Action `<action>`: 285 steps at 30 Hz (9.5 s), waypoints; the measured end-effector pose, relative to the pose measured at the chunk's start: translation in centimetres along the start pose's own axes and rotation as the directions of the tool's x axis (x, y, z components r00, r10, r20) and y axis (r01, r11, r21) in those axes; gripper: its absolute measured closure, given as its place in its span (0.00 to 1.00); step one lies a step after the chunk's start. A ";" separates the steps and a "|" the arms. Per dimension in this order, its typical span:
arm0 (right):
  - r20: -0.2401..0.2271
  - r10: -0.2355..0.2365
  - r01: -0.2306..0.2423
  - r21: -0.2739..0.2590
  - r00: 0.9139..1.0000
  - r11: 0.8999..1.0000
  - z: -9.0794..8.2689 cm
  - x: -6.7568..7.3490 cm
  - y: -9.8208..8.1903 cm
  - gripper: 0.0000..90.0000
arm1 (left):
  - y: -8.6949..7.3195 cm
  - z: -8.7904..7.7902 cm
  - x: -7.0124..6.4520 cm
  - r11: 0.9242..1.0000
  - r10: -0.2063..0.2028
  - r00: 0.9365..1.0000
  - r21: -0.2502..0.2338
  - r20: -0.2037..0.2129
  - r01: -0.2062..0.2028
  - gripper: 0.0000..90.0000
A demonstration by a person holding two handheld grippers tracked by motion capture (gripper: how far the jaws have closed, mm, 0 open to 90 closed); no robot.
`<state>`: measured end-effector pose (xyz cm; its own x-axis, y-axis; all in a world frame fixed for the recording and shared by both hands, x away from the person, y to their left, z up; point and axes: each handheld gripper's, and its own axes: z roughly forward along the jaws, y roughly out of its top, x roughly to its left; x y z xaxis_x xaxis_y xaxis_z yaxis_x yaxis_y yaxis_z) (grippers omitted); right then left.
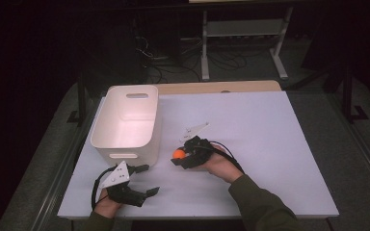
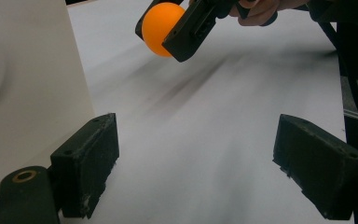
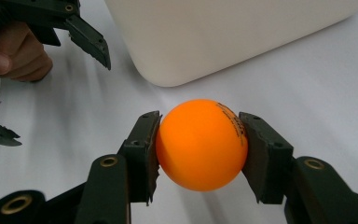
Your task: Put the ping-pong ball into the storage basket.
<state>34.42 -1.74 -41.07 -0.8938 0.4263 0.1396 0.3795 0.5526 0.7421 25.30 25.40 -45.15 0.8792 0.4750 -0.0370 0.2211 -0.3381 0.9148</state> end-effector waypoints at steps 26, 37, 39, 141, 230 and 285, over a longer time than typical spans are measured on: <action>-0.040 -0.032 0.032 0.010 0.999 0.999 -1.0 0.0 2.7 0.55 | 0.0 0.0 0.0 1.000 -0.002 1.000 0.001 0.000 0.002 0.16; -0.045 -0.029 0.029 0.006 0.999 1.000 -1.6 0.0 3.9 0.55 | 0.0 0.0 0.0 1.000 -0.005 1.000 0.000 0.001 0.005 0.16; -0.047 -0.028 0.028 0.003 0.999 1.000 -1.8 0.0 4.2 0.55 | 0.0 0.0 0.0 1.000 -0.005 1.000 0.000 0.001 0.005 0.16; -0.049 -0.140 0.140 0.001 0.989 0.990 2.0 1.0 14.8 0.47 | 0.0 0.0 0.0 1.000 -0.001 1.000 -0.006 0.000 0.001 0.16; 0.182 0.062 -0.037 -0.140 0.981 0.989 -5.7 -3.2 -0.6 0.00 | 0.0 -0.1 0.1 1.000 -0.010 1.000 -0.009 -0.004 0.010 0.16; 0.293 0.239 -0.173 -0.234 0.926 0.957 -11.0 -2.8 -11.4 0.00 | 0.0 -0.1 0.1 1.000 -0.006 1.000 -0.010 -0.005 0.006 0.16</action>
<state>29.98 -17.10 -42.70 -0.6667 0.7365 0.1143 0.4614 0.2874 0.8393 25.31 25.50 -45.16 0.8757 0.4811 -0.0409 0.2224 -0.3267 0.9186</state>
